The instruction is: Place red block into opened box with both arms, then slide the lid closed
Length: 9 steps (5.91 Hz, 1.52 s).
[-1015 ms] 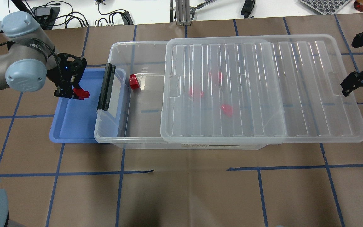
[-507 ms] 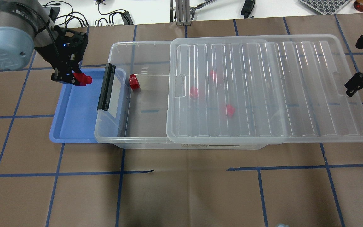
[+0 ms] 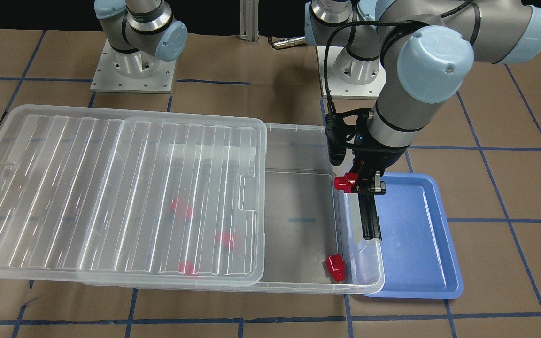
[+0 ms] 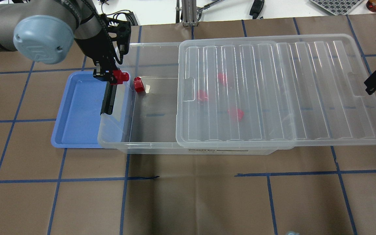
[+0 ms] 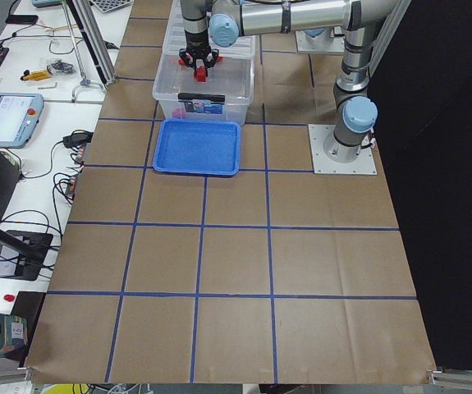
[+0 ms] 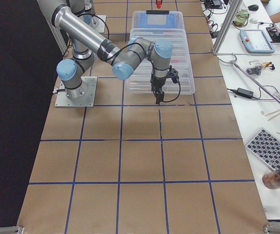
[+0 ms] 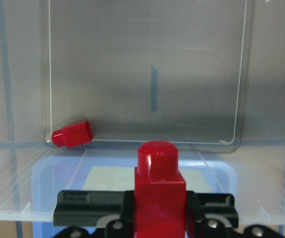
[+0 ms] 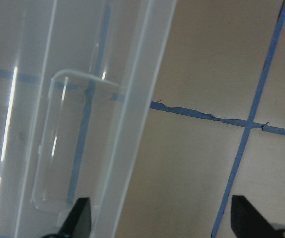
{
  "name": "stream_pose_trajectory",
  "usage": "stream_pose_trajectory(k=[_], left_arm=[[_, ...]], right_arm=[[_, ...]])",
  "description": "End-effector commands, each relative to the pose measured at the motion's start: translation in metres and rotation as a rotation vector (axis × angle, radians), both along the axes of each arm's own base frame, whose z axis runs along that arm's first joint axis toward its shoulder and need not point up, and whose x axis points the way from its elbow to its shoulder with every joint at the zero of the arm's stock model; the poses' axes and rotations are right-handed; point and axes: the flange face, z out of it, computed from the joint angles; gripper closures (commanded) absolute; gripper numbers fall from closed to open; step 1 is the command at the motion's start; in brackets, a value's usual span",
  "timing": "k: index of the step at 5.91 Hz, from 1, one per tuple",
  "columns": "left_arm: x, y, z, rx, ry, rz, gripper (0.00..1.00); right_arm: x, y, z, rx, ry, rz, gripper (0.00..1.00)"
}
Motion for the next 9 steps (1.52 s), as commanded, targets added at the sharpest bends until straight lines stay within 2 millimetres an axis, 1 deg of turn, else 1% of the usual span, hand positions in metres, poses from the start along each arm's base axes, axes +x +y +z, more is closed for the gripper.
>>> stream_pose_trajectory(k=[1,2,3,4,5,6,7,8,9], left_arm=[[-0.015,-0.002,-0.031,0.050,0.023,0.015,1.00],[-0.023,-0.012,-0.060,0.083,0.022,0.012,1.00],[-0.033,-0.020,-0.081,0.091,0.034,0.000,1.00],[-0.043,-0.017,-0.090,0.082,0.036,-0.017,1.00],[-0.042,-0.010,-0.114,0.076,0.036,-0.020,1.00],[-0.041,-0.003,-0.142,0.063,0.031,-0.026,0.99],[-0.040,0.000,-0.159,0.072,0.032,-0.022,0.99],[-0.041,-0.002,-0.176,0.084,0.029,-0.024,0.97],[-0.041,-0.006,-0.185,0.081,0.029,-0.024,0.91]], right_arm=[[-0.002,-0.009,0.040,-0.035,0.031,-0.001,0.00],[0.005,-0.002,0.064,-0.065,0.038,-0.019,0.00],[0.015,0.011,0.083,-0.093,0.033,-0.098,0.00],[0.020,0.017,0.090,-0.105,0.029,-0.173,0.00],[0.023,0.021,0.086,-0.079,0.008,-0.258,0.00],[0.048,0.021,0.088,-0.077,-0.042,-0.320,0.00],[0.093,0.016,0.089,-0.079,-0.052,-0.376,0.00],[0.140,0.012,0.088,-0.082,-0.060,-0.417,0.00],[0.186,0.012,0.088,-0.090,-0.066,-0.455,0.00]])
